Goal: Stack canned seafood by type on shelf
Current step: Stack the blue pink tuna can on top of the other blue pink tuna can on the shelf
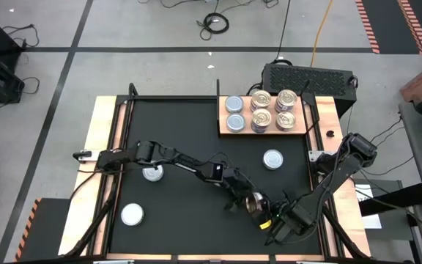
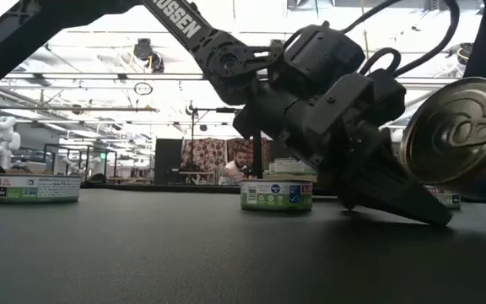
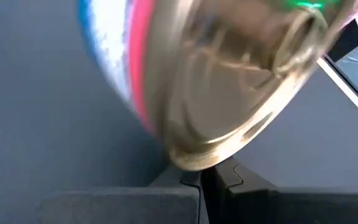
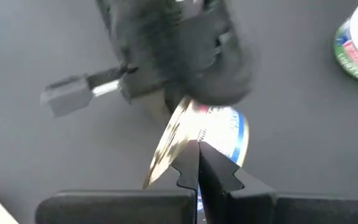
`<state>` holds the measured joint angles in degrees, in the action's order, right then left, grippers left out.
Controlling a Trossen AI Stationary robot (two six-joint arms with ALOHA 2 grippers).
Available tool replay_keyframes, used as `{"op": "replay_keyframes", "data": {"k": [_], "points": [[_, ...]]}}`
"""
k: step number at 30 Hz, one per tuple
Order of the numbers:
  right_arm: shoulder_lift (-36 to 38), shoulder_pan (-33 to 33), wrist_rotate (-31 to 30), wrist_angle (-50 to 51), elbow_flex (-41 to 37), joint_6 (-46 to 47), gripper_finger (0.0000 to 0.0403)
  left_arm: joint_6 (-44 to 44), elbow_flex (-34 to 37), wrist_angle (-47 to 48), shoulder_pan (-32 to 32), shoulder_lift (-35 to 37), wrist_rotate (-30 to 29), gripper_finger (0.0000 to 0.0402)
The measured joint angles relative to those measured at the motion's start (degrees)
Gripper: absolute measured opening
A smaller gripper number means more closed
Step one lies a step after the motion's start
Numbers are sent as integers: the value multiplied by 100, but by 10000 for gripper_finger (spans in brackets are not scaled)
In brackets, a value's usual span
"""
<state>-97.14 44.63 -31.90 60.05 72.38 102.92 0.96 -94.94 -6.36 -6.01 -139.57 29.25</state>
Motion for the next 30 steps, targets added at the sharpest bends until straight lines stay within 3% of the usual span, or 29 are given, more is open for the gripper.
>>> {"op": "replay_keyframes", "data": {"k": [8, 18, 26, 30], "points": [[-136, -53, 39, -446, -11, -478, 0, 35, 14, 933, 215, 349, -33, 1], [-381, -118, 190, -1054, -13, -1036, 0, -384, 16, 1206, 307, 543, -6, 1], [-340, 230, 227, -149, -13, 138, 0, -837, 13, 1369, 184, 746, -30, 1], [-196, 421, 226, 23, -13, 611, 0, -1226, 17, 1817, 126, 1068, -607, 1]]}}
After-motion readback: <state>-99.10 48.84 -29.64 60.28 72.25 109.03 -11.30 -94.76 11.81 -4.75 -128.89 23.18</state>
